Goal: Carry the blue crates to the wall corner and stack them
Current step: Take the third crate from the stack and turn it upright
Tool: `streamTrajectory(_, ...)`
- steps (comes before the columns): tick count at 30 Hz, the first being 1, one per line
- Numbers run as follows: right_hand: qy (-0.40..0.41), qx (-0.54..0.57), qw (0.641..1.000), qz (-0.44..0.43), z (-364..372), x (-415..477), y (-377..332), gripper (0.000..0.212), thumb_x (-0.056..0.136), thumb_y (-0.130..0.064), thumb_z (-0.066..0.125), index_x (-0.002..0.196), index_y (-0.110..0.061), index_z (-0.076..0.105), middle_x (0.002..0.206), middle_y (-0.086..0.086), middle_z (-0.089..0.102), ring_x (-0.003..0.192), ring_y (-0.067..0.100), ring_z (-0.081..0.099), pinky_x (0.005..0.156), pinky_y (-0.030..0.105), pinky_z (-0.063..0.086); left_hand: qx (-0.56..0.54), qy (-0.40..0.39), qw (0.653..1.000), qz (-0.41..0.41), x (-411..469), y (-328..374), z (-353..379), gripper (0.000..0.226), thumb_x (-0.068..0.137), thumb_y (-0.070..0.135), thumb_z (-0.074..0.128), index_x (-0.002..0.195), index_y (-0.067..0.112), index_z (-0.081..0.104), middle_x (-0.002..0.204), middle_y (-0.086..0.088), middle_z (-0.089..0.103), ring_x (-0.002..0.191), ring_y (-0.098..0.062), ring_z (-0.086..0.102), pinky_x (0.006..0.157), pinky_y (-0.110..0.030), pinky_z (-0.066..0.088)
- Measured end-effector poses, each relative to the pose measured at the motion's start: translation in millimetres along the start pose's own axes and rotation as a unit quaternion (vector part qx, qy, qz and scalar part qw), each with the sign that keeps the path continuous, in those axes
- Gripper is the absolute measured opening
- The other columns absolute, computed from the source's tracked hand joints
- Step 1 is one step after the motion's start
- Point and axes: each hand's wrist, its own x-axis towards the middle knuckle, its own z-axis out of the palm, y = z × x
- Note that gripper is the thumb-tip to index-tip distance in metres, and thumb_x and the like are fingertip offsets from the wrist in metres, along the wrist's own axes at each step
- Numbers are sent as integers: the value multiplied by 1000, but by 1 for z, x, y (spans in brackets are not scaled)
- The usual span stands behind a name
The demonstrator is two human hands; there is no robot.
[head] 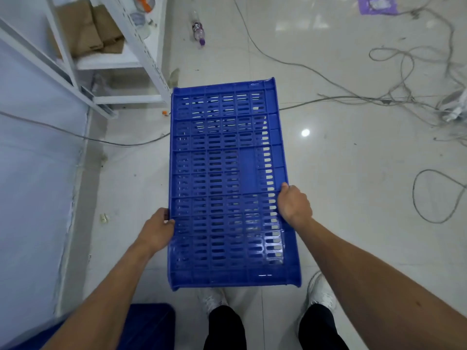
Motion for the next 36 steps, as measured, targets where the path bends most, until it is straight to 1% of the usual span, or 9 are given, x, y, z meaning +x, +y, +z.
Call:
streamTrajectory(4,29,-37,999,14,-41,23,36,60,104,-44,20,126,-2,56,124,24,61,109,42,58,92,44,43,-24,-22,999,25,-17,28,49,20,101,30,49,121,27,46,111,7,57,88,-5,61,65,-20,49)
streamTrajectory(10,62,-56,995,48,-95,40,83,59,104,-43,19,127,-2,55,123,24,61,108,41,58,90,43,42,-49,-64,996,44,-35,77,106,34,103,28,48,135,17,46,128,-1,57,107,-21,63,96,-42,54)
streamTrajectory(15,83,-18,996,14,-119,39,102,57,103,-43,22,105,-3,62,102,19,66,89,37,60,75,38,39,-54,-76,995,46,-37,99,122,38,104,26,46,141,18,46,140,-4,54,115,-23,59,103,-43,50)
streamTrajectory(18,117,31,993,-12,-122,30,102,49,99,-42,28,75,-9,55,73,7,62,64,26,55,56,32,36,-51,-89,994,42,-30,102,119,33,105,23,45,137,20,54,131,-5,62,110,-24,63,101,-44,52)
streamTrajectory(21,131,75,988,-39,-120,16,89,44,96,-40,34,60,-15,41,55,1,50,51,20,46,47,30,27,-17,-73,997,26,-22,102,110,28,104,18,43,126,19,61,115,-9,69,99,-27,66,92,-40,55)
streamTrajectory(23,132,87,986,-57,-116,8,77,45,96,-41,36,59,-16,38,53,-1,46,48,17,41,46,31,26,32,-52,998,16,-19,101,106,26,103,16,41,120,18,60,112,-11,69,94,-26,65,83,-33,54)
streamTrajectory(28,118,79,983,-120,-102,-6,48,42,100,-49,31,71,-22,44,64,0,56,59,19,52,52,34,34,129,-46,990,-29,-11,93,95,35,99,18,46,132,5,45,122,-16,61,101,-30,61,86,-38,50)
streamTrajectory(31,100,73,981,-150,-92,-14,31,41,100,-53,29,88,-22,53,70,-2,60,66,21,57,58,36,42,104,-39,992,-53,-11,90,86,48,97,19,49,139,2,33,111,-11,59,86,-23,59,69,-33,46)
streamTrajectory(36,62,87,975,-195,-66,-35,-7,42,100,-53,33,79,-21,50,68,-2,58,70,24,57,65,40,44,58,-3,998,-9,-22,85,57,29,96,21,49,117,7,62,110,-10,68,100,-30,66,83,-34,52)
